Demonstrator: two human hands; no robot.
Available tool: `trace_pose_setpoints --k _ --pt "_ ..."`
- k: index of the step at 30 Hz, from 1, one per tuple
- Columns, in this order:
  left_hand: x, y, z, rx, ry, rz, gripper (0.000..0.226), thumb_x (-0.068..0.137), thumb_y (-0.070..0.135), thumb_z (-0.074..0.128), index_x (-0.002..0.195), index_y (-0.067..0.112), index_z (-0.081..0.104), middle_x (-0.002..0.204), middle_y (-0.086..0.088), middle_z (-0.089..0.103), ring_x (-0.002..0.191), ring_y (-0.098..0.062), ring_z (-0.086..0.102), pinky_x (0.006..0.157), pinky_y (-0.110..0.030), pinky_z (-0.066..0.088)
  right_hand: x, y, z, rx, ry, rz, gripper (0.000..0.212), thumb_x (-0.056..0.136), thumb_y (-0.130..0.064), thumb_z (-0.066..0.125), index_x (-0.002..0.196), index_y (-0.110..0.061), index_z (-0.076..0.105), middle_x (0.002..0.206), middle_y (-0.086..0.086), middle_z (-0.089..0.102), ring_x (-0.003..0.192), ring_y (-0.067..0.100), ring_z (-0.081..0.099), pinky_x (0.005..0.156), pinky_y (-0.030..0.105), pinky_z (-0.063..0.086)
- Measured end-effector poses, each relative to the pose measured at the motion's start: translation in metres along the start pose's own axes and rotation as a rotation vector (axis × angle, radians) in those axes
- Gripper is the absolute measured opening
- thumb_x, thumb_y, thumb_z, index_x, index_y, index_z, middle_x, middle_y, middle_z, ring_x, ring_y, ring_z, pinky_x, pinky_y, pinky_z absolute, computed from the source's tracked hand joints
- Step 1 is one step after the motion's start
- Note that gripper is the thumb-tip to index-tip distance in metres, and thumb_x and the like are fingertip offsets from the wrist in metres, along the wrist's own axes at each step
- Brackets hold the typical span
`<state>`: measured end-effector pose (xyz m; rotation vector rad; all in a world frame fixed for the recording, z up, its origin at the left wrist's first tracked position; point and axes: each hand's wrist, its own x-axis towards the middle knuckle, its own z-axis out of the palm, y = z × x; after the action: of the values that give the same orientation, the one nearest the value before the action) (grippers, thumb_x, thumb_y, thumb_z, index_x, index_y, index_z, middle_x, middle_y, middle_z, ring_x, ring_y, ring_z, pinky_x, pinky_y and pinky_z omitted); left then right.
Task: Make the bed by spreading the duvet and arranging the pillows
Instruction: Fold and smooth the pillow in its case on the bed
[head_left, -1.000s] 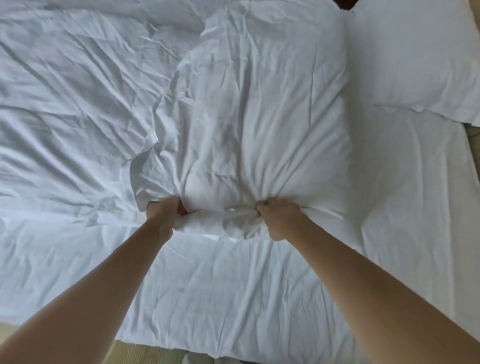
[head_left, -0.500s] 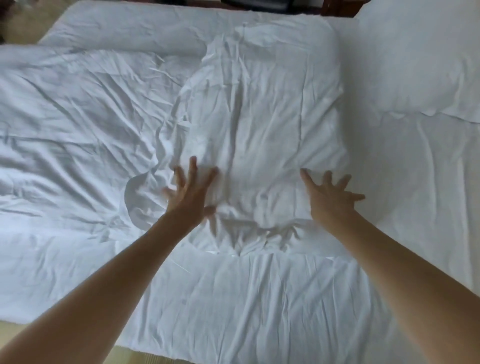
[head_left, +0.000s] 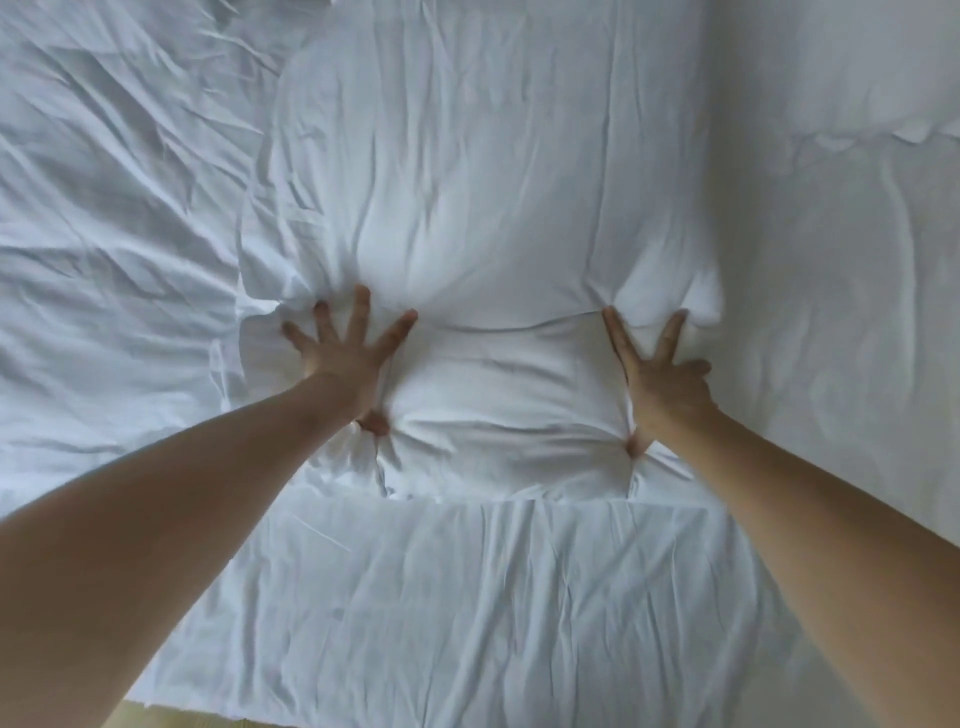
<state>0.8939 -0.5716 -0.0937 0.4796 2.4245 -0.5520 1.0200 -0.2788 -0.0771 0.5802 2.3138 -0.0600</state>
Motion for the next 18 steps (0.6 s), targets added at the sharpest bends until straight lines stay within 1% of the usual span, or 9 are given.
trace_pose_setpoints --k 6,9,11,12,13,15,16,17,18 --pt "0.021 0.008 0.015 0.014 0.088 -0.024 0.148 0.056 0.066 0.080 0.132 0.047 -0.046 0.149 -0.015 -0.044 0.140 -0.057 -0.014 0.109 -0.074 0.005 0.029 -0.014 0.002 0.044 0.040 -0.011 0.138 0.080 -0.016 0.080 0.131 -0.054 -0.043 0.145 0.022 -0.048 0.139 0.059 0.015 0.093 0.065 0.046" --pt "0.024 0.010 0.015 0.025 0.061 -0.007 0.148 0.055 0.067 0.080 0.134 0.047 -0.043 0.150 -0.016 -0.043 0.140 -0.057 -0.014 0.109 -0.074 0.002 0.032 -0.012 0.000 0.011 0.017 -0.007 0.136 0.081 -0.015 0.079 0.130 -0.056 -0.042 0.145 0.020 -0.049 0.139 0.060 0.014 0.096 0.067 0.043" --pt "0.022 0.016 0.005 0.056 0.016 -0.036 0.143 0.061 0.062 0.080 0.138 0.044 -0.040 0.152 -0.018 -0.038 0.141 -0.057 -0.012 0.109 -0.072 -0.002 0.031 -0.013 -0.008 -0.035 -0.050 0.007 0.145 0.075 -0.017 0.084 0.127 -0.053 -0.046 0.145 0.024 -0.047 0.138 0.060 0.015 0.099 0.065 0.042" --pt "0.019 0.019 -0.004 0.101 -0.001 -0.035 0.134 0.070 0.057 0.076 0.142 0.040 -0.035 0.155 -0.020 -0.031 0.143 -0.055 -0.010 0.111 -0.068 -0.003 0.030 -0.015 -0.015 -0.073 -0.098 0.005 0.152 0.068 -0.021 0.089 0.128 -0.049 -0.048 0.146 0.028 -0.042 0.138 0.059 0.019 0.101 0.063 0.042" --pt "0.014 0.021 -0.015 0.175 0.010 0.002 0.115 0.081 0.051 0.068 0.149 0.035 -0.023 0.158 -0.020 -0.019 0.145 -0.050 -0.007 0.115 -0.064 -0.003 0.028 -0.018 -0.025 -0.112 -0.151 -0.007 0.156 0.063 -0.026 0.092 0.130 -0.044 -0.048 0.149 0.032 -0.034 0.138 0.056 0.023 0.105 0.061 0.040" --pt "0.006 0.019 -0.040 0.304 0.124 0.144 0.078 0.091 0.045 0.054 0.155 0.026 0.013 0.161 -0.014 0.006 0.149 -0.039 0.001 0.117 -0.061 -0.005 0.024 -0.023 -0.052 -0.177 -0.208 -0.070 0.152 0.062 -0.040 0.091 0.144 -0.033 -0.037 0.157 0.032 -0.003 0.139 0.051 0.029 0.108 0.060 0.036" --pt "0.002 0.016 -0.053 0.306 0.189 0.213 0.076 0.088 0.051 0.058 0.152 0.025 0.025 0.159 -0.011 0.013 0.148 -0.035 0.007 0.117 -0.061 -0.005 0.021 -0.026 -0.067 -0.197 -0.185 -0.103 0.146 0.062 -0.047 0.089 0.151 -0.028 -0.026 0.158 0.029 0.005 0.140 0.052 0.026 0.107 0.063 0.035" --pt "-0.002 0.015 -0.065 0.265 0.245 0.268 0.085 0.082 0.059 0.063 0.151 0.026 0.027 0.157 -0.009 0.017 0.147 -0.032 0.013 0.118 -0.061 -0.002 0.017 -0.029 -0.081 -0.191 -0.115 -0.125 0.141 0.062 -0.051 0.087 0.153 -0.028 -0.019 0.160 0.026 0.002 0.141 0.055 0.017 0.106 0.067 0.034" --pt "-0.005 0.015 -0.077 0.179 0.297 0.315 0.097 0.075 0.065 0.066 0.152 0.027 0.022 0.155 -0.010 0.018 0.145 -0.031 0.017 0.118 -0.061 0.003 0.014 -0.033 -0.092 -0.167 -0.042 -0.152 0.142 0.061 -0.052 0.087 0.152 -0.031 -0.020 0.160 0.023 -0.007 0.142 0.056 0.007 0.104 0.069 0.033"
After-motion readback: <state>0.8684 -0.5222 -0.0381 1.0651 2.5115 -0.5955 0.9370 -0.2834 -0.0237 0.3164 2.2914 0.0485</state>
